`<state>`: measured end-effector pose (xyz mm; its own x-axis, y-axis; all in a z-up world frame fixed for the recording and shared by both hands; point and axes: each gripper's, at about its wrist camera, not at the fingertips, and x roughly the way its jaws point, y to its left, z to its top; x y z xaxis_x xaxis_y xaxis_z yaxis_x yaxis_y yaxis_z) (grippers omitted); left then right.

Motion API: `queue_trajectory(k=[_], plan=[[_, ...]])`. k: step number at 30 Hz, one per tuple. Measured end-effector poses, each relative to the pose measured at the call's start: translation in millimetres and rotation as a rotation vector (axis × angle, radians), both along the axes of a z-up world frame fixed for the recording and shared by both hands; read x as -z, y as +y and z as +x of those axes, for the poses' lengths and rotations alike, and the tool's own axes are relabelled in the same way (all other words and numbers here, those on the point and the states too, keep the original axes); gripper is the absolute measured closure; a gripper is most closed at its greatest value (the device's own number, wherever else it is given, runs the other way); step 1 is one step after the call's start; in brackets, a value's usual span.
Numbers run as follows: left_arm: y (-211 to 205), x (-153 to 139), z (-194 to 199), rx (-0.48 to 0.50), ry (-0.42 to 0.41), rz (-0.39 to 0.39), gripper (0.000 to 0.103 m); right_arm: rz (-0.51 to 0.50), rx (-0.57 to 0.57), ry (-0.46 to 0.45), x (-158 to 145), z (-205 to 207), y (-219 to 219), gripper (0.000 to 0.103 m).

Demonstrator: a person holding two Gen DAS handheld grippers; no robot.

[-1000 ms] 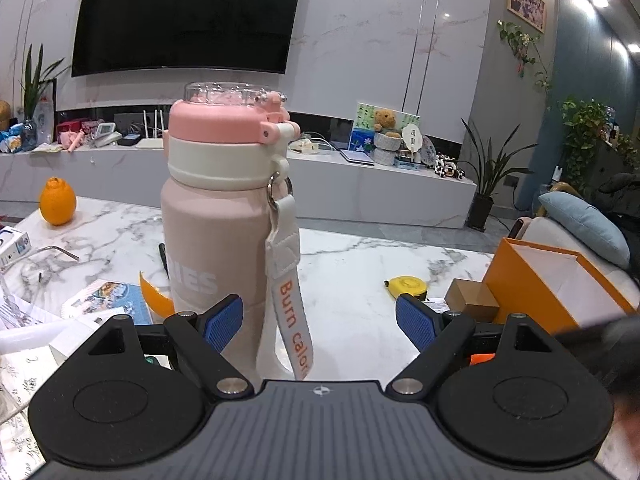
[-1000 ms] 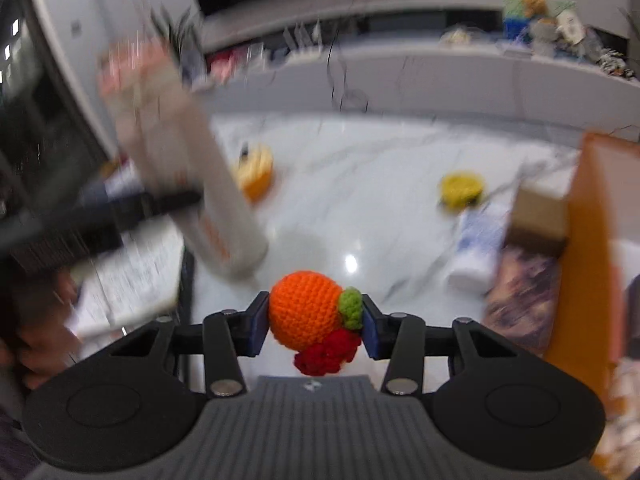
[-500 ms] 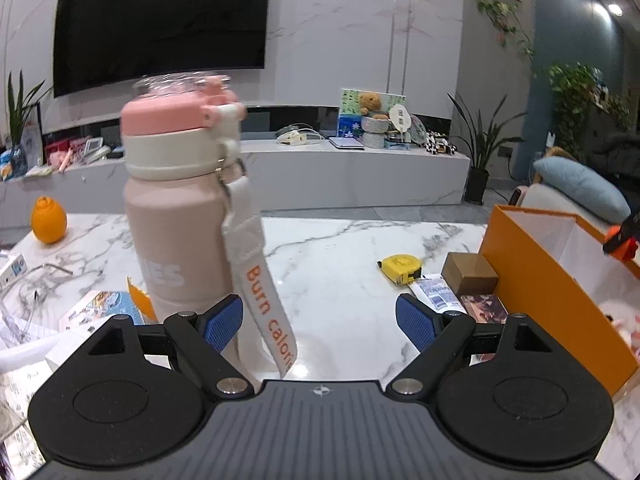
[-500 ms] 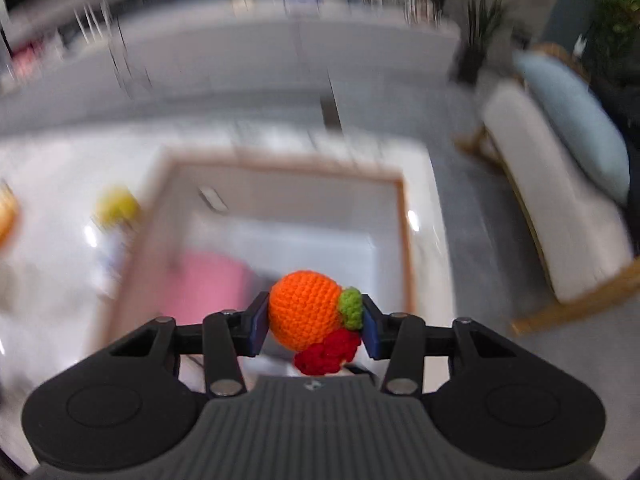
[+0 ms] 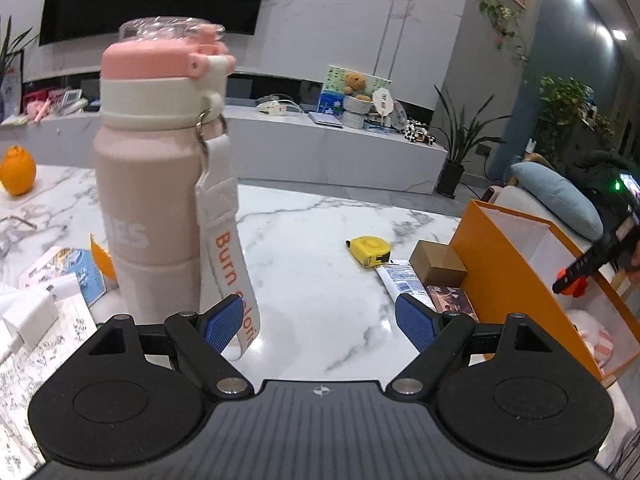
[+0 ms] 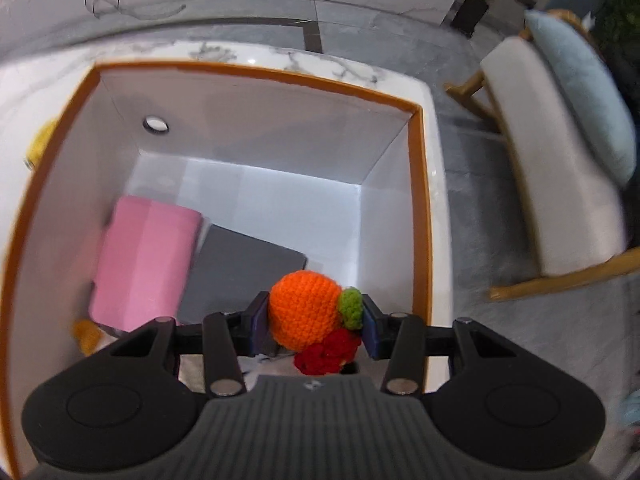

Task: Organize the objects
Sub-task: 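Carry the crocheted orange into the orange box and open the right gripper, then move the right gripper to the anime-print card box and grasp it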

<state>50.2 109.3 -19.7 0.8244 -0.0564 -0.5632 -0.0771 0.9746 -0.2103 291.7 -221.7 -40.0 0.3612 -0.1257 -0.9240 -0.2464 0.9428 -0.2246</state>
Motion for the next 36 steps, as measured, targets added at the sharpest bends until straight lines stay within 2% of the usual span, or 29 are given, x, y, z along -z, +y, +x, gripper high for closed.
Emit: queue_trajectory(k=[7, 14, 21, 26, 30, 32, 34, 36], plan=[[4, -1, -2, -0.005, -0.001, -0.039, 0.005, -0.083, -0.013, 0.022, 9, 0, 4, 0.052], [3, -2, -2, -0.003, 0.0, -0.05, 0.005, -0.118, -0.052, 0.023, 13, -7, 10, 0.031], [1, -3, -3, 0.0, -0.006, -0.058, 0.005, -0.122, -0.117, -0.03, 2, -24, 26, 0.022], [1, -4, -3, -0.001, -0.007, -0.072, 0.005, -0.122, -0.173, -0.063, -10, -40, 45, 0.02], [1, -5, -4, 0.001, -0.013, -0.069, 0.005, -0.073, -0.214, -0.112, -26, -56, 64, 0.017], [0, -5, -4, 0.0, -0.017, -0.07, 0.005, -0.016, -0.26, -0.119, -35, -67, 76, 0.012], [1, -5, -5, -0.003, -0.016, -0.073, 0.005, 0.068, -0.294, -0.11, -43, -75, 85, 0.012], [2, -5, -4, -0.008, -0.015, -0.078, 0.005, 0.081, -0.294, -0.144, -53, -82, 96, 0.011]])
